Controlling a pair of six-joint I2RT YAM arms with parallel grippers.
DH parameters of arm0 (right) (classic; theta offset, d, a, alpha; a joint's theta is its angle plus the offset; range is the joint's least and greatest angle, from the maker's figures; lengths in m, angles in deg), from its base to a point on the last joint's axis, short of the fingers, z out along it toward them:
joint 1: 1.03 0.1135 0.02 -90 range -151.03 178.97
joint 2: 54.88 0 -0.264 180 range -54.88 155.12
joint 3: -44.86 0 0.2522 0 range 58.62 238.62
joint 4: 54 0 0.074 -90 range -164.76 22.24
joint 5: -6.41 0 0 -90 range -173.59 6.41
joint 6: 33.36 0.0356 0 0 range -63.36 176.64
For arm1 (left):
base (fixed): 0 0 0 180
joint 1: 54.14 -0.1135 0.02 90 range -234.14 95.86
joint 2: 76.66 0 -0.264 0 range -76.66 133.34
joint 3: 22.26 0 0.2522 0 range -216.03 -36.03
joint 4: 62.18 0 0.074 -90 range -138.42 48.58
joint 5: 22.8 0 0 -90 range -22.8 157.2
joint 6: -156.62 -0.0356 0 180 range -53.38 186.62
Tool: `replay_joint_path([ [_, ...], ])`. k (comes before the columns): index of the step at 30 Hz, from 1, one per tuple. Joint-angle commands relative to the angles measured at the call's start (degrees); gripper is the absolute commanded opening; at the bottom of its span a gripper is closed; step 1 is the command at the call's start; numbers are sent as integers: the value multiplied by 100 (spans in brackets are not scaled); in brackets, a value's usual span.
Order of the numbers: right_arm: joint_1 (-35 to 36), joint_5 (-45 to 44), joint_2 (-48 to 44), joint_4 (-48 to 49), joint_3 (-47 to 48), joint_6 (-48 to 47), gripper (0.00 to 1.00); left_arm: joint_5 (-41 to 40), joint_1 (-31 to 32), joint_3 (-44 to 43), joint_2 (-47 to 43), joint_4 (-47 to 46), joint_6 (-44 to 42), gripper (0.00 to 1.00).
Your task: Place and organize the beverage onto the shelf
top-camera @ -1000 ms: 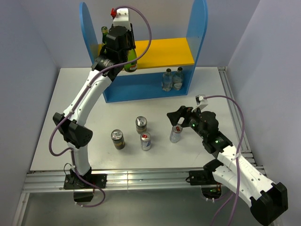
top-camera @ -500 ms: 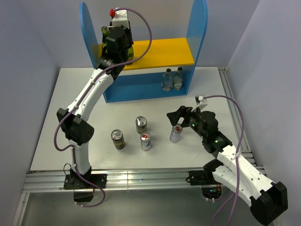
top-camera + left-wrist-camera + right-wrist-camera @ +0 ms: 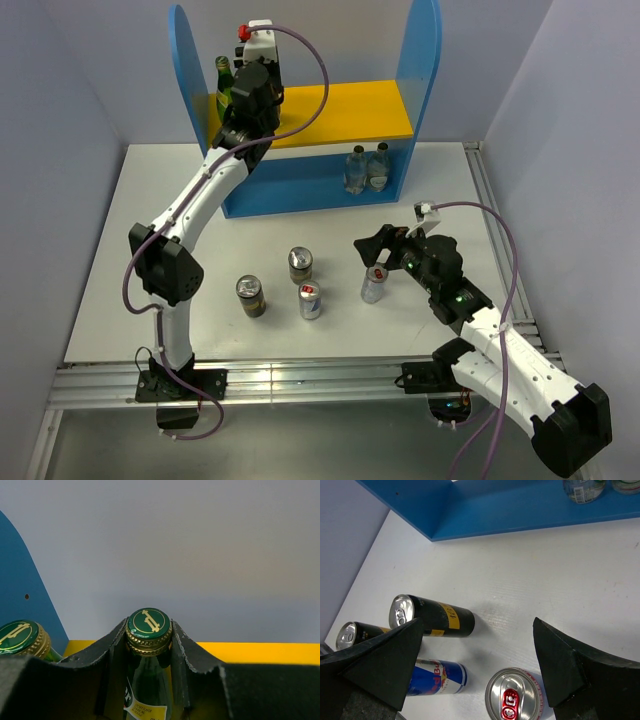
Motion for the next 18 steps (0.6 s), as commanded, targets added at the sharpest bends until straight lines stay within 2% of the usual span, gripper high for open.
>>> replay_joint_path([
  [1,36,41,19,238,18,-14,97,-130,-27,-94,-64,-565,-201,19],
  [4,44,32,2,238,18,-14,97,-51,-27,-16,-133,-503,-148,48],
  [7,27,23,2,220,9,-6,97,-59,-27,11,-195,-415,-86,70],
  [9,35,32,2,229,9,-6,97,-68,-18,2,-204,-327,-95,80],
  [10,35,23,2,238,0,-6,97,-68,-18,-6,-239,-292,-95,89],
  [13,27,23,-7,238,9,-14,97,-50,17,81,-379,-248,-113,97],
  [18,35,-12,-7,238,9,-14,97,64,192,283,-705,-143,-147,99],
])
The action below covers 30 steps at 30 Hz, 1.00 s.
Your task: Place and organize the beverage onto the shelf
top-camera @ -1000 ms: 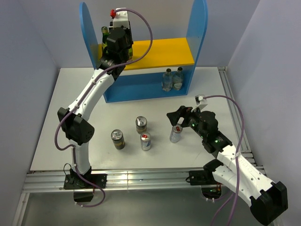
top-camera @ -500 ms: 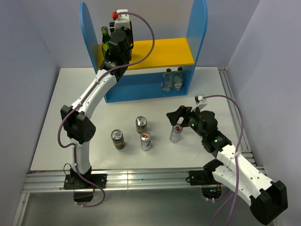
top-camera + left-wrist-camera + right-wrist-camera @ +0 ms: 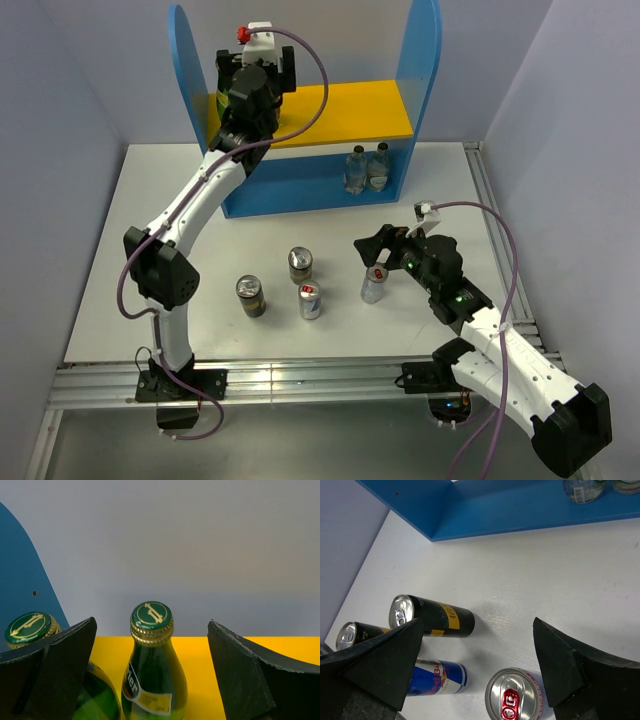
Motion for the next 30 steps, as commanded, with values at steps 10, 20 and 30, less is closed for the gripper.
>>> replay_joint_path([
  [10,44,98,-263,214,-70,-181,100,-867,1163,1058,-1992,192,-240,99],
  [20,465,-1114,-1476,-1182,71,345,100,-1634,2570,5204,-4508,244,1471,99],
  [30,1441,-3214,-872,-3134,229,1663,100,-1388,3176,6729,-5335,929,2994,99],
])
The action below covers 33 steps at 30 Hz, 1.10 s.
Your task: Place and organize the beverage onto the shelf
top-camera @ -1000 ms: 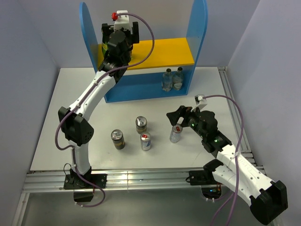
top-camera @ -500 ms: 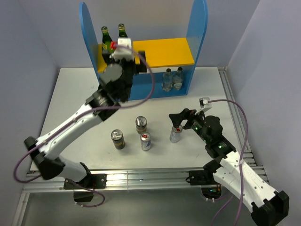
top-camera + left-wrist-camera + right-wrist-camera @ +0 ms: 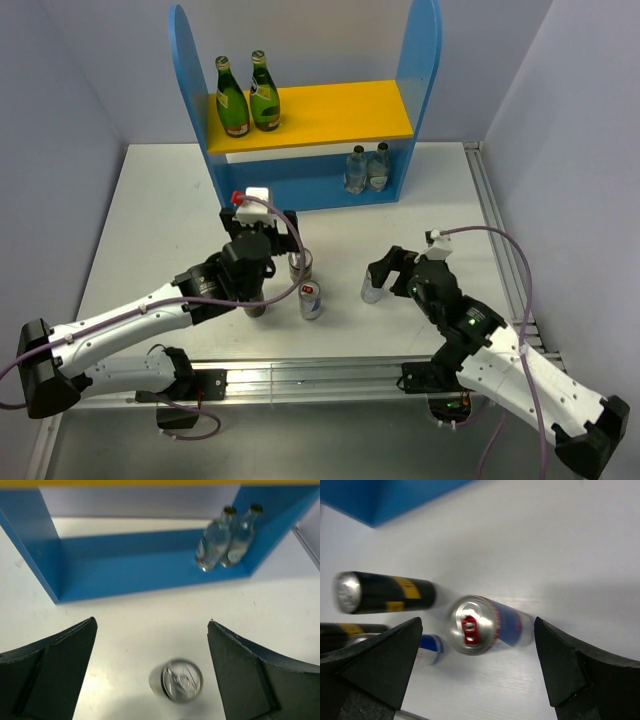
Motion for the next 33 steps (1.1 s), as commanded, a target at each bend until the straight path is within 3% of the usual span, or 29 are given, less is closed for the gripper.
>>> replay_joint_path([
  [1,411,-1128,484,-805,308,683,100,17,372,187,-394,175,721,99],
  [8,931,-1367,950,-578,247,1000,100,-396,1233,328,-526,834,1344,99],
  [20,958,-1788,1935,652,26,903,100,-915,2236,1128,-535,791,2276,98],
  [23,950,-1867,2190,820,27,938,95,-1012,2482,1216,-465,756,2435,98],
  [26,958,-1920,2383,978,-26,973,77,-1012,2517,1234,-368,791,2540,98],
  [27,958,-1937,2427,988,-44,982,61,-1029,2509,1242,-307,800,2566,98],
  [29,958,-1990,2471,1014,-70,991,46,-1047,2526,1260,-236,835,2628,98],
  [30,958,-2016,2515,1006,-62,991,31,-1056,2526,1260,-227,835,2672,98],
  [33,949,-2078,2577,918,-18,982,0,-1056,2544,1383,-157,686,2725,98],
])
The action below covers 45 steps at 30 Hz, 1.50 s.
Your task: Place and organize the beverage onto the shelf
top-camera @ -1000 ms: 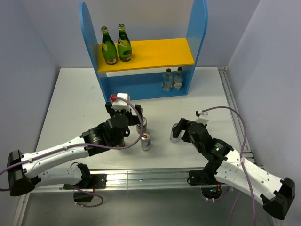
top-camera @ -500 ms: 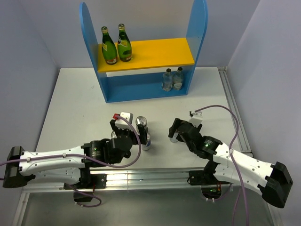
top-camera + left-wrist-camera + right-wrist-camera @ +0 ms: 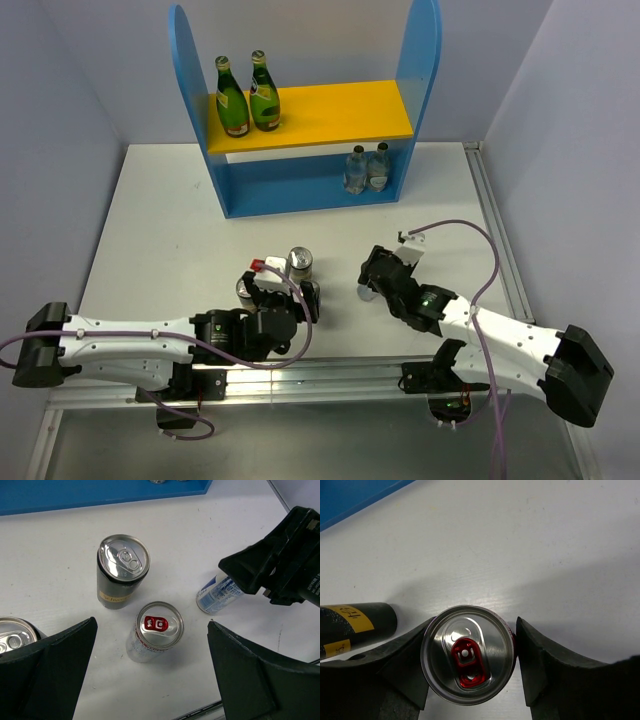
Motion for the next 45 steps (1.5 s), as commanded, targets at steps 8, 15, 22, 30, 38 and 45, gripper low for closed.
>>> replay_joint_path([
  [8,23,-457,65,-428,603,-164,0,-212,263,-9,721,-589,179,98],
  [15,-109,-590,22,-578,1078,-472,0,-230,369,-440,1575,-825,21,99],
  [22,-469,-379,-181,-534,1227,-788,0,-143,264,-265,2041,-1344,-76,99],
  [30,-1067,-107,-93,-640,1711,-1105,0,-396,79,-229,2613,-1434,116,99],
  [38,-1243,87,109,-447,1808,-1193,0,-520,-167,201,2727,-2090,126,99],
  [45,-1462,333,487,-349,2457,-1535,0,-730,-343,307,3017,-2627,-103,95],
])
